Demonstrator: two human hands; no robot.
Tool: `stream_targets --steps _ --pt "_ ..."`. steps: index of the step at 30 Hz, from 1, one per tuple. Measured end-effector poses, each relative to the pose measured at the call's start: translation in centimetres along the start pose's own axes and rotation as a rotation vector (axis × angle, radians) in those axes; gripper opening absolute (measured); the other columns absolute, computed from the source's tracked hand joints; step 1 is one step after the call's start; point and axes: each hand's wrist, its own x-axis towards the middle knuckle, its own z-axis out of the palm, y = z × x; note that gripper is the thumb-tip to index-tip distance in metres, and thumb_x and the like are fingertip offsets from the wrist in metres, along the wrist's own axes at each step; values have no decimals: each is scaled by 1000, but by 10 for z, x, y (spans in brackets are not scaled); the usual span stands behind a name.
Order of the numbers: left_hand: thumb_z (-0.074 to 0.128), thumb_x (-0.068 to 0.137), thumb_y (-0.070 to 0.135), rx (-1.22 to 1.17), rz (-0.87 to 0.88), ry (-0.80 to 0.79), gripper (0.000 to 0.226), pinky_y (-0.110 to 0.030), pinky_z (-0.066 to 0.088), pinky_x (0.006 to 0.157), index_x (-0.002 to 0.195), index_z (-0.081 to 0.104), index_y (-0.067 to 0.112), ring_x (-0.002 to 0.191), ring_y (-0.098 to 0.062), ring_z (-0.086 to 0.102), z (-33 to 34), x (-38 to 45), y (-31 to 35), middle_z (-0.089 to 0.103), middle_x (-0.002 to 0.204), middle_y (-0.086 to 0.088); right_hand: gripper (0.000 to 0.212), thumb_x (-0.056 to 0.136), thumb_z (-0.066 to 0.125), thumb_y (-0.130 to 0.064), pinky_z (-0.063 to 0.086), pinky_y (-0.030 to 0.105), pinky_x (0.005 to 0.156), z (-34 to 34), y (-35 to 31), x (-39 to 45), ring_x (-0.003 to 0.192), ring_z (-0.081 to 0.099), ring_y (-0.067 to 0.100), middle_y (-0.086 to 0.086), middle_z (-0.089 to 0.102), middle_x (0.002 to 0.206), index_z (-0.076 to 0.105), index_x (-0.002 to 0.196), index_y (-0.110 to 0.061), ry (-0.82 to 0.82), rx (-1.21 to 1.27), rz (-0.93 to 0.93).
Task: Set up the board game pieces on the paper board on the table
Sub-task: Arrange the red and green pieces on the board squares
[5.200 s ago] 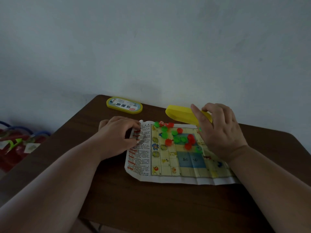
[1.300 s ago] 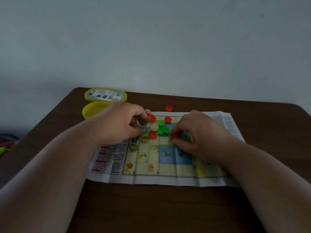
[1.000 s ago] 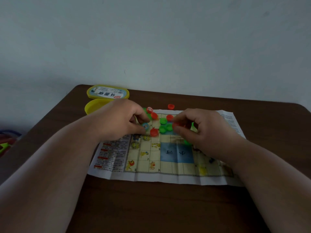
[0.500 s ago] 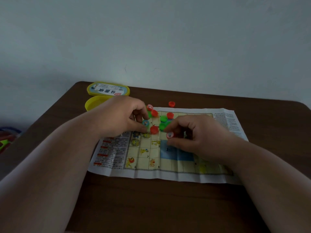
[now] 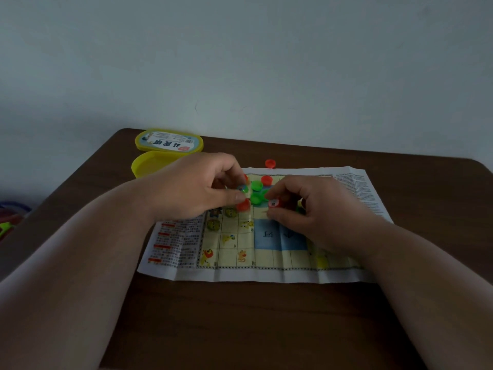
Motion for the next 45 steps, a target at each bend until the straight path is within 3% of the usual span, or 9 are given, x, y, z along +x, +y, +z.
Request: stream_targets --steps 6,9,16,20,23,28,32,40,45 --pt "76 93 32 -177 34 -78 23 -33 59 87 114 67 28 96 -2 75 1 -3 6 81 103 13 19 97 71 -46 48 3 67 2 0 2 98 52 -21 -22 64 94 62 113 -50 16 21 -22" --pt "77 92 40 41 2 109 21 -34 60 77 111 70 38 85 -4 70 3 1 1 74 100 17 22 97 70 -47 48 6 66 1 0 3 96 59 -13 -24 65 97 64 119 -47 22 15 -17" --pt "75 93 45 263 41 35 33 -24 48 69 126 70 45 81 -1 61 9 5 -2 61 93 26 26 96 74 -42 45 1 70 3 6 3 100 57 -17 -23 68 98 65 121 -43 102 60 -24" --pt "71 98 33 112 9 101 15 -32 57 68 109 70 44 76 -5 67 5 7 -11 70 93 27 20 95 74 -41 46 7 70 0 6 4 99 59 -15 -22 68 100 67 114 -43 120 79 -14" --pt "75 96 31 114 18 94 10 -16 40 53 93 68 38 64 5 61 2 7 -13 61 78 46 20 95 73 -46 45 6 69 0 3 3 103 56 -13 -25 63 104 67 115 -42 64 8 -30" --pt "79 90 28 128 9 73 13 -27 52 63 89 69 36 71 -3 67 3 5 -11 70 81 13 24 99 63 -52 45 31 103 4 -2 3 115 51 1 -19 61 120 65 122 -44 53 -202 -154" --pt "76 92 28 98 24 38 23 -21 49 61 108 71 44 71 -1 65 5 6 -13 70 89 19 28 100 58 -56 35 39 115 3 -2 4 127 47 3 -22 63 126 62 125 -45 41 -277 -180" --pt "74 94 48 224 37 15 20 -27 52 61 114 72 47 70 -6 65 10 7 -7 66 84 20 33 100 55 -57 37 40 110 -6 5 8 125 52 10 -15 63 128 63 128 -42 93 -357 -106" --pt "77 86 55 153 59 59 16 -33 53 60 93 72 41 70 -4 66 6 5 -5 71 82 19 26 96 69 -48 38 20 86 -4 6 8 107 45 -3 -26 57 109 68 121 -40 186 -196 -138"
